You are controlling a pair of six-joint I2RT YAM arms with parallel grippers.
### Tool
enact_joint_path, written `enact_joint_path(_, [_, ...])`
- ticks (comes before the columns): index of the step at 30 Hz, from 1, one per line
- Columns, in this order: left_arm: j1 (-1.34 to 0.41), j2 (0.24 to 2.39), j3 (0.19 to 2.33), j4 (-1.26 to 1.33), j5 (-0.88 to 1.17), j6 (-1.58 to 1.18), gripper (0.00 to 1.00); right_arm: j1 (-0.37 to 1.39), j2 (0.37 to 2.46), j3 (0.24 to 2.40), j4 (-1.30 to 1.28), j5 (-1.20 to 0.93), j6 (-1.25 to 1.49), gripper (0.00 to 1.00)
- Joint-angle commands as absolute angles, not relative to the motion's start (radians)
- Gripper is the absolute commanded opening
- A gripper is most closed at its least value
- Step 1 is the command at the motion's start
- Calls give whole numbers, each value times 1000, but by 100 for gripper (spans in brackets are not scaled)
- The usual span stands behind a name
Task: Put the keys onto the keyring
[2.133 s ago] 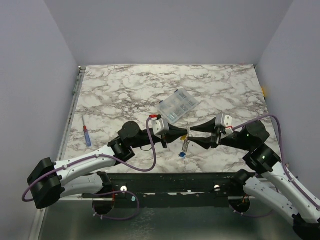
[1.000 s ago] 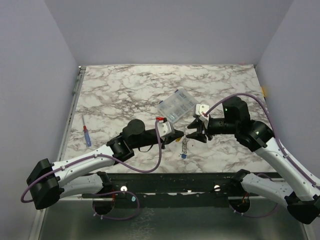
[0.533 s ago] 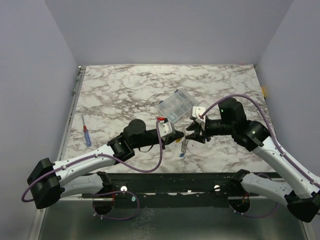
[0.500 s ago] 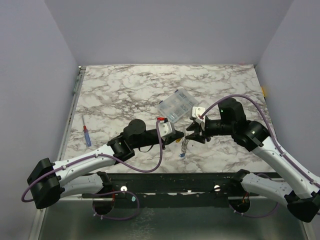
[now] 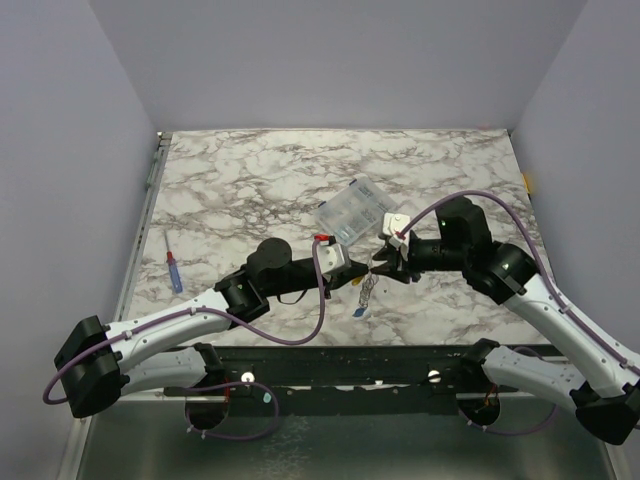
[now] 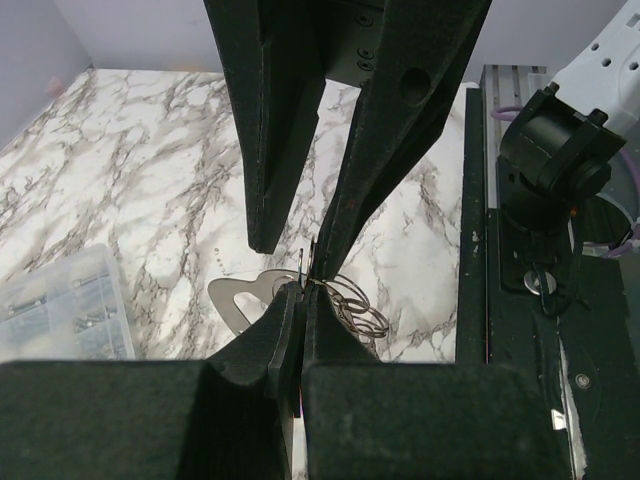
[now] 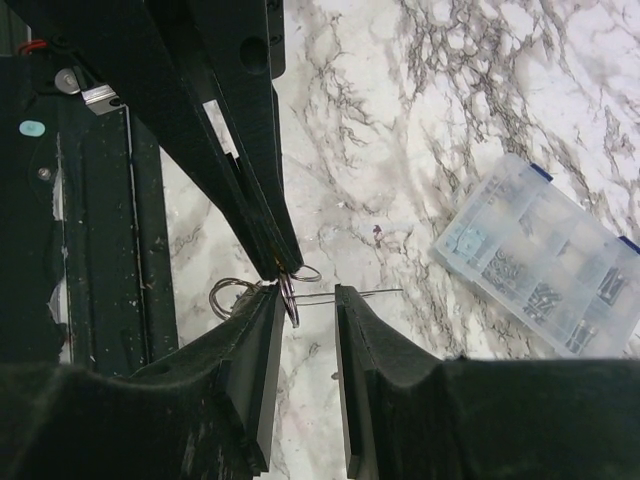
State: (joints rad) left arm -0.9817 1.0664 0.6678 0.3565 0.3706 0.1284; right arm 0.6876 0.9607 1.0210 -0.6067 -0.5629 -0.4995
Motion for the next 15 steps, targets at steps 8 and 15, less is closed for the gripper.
enact_joint_path(8, [-979, 1075, 711, 370, 398, 124, 0, 699, 934, 993, -566, -543, -511, 16])
enact_joint_path(15, [-979, 1077, 713, 370, 394, 123, 0, 704, 917, 974, -554, -554, -523, 1])
